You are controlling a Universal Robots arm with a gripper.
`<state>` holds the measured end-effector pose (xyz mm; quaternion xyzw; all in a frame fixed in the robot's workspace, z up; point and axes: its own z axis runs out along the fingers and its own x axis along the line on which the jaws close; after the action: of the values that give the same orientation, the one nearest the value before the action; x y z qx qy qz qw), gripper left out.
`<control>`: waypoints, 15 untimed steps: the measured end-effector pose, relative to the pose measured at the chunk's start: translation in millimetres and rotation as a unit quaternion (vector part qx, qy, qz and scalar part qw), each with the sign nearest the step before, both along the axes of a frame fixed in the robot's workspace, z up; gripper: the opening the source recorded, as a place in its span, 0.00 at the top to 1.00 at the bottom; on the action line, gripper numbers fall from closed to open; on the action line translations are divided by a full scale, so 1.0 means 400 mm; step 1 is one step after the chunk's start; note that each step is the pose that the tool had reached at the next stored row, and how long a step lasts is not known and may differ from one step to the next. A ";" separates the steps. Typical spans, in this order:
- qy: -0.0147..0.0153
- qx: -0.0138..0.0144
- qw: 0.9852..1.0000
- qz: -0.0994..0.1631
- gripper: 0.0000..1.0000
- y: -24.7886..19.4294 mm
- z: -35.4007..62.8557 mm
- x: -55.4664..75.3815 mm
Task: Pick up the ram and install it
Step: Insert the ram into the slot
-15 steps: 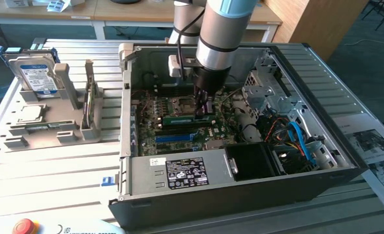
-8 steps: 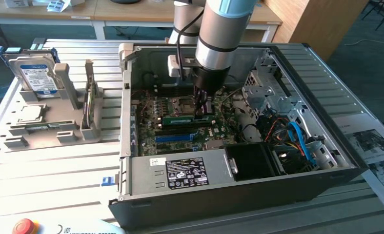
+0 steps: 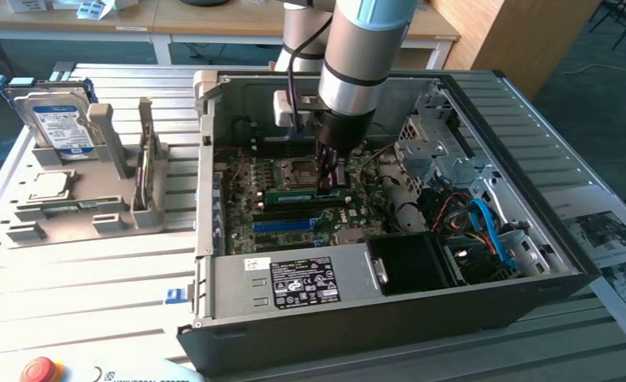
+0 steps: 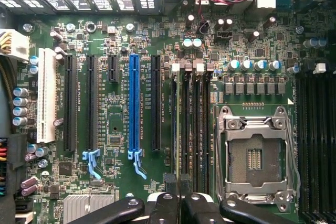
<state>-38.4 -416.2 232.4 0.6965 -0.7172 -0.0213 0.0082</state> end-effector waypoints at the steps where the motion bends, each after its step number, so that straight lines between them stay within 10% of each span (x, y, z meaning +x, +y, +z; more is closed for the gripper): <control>1: 0.000 0.000 1.000 0.000 0.88 0.000 0.000 0.001; 15: 0.000 0.000 1.000 0.004 0.88 0.001 0.000 0.001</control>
<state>-38.1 -415.6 232.3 0.6996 -0.7141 -0.0213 0.0083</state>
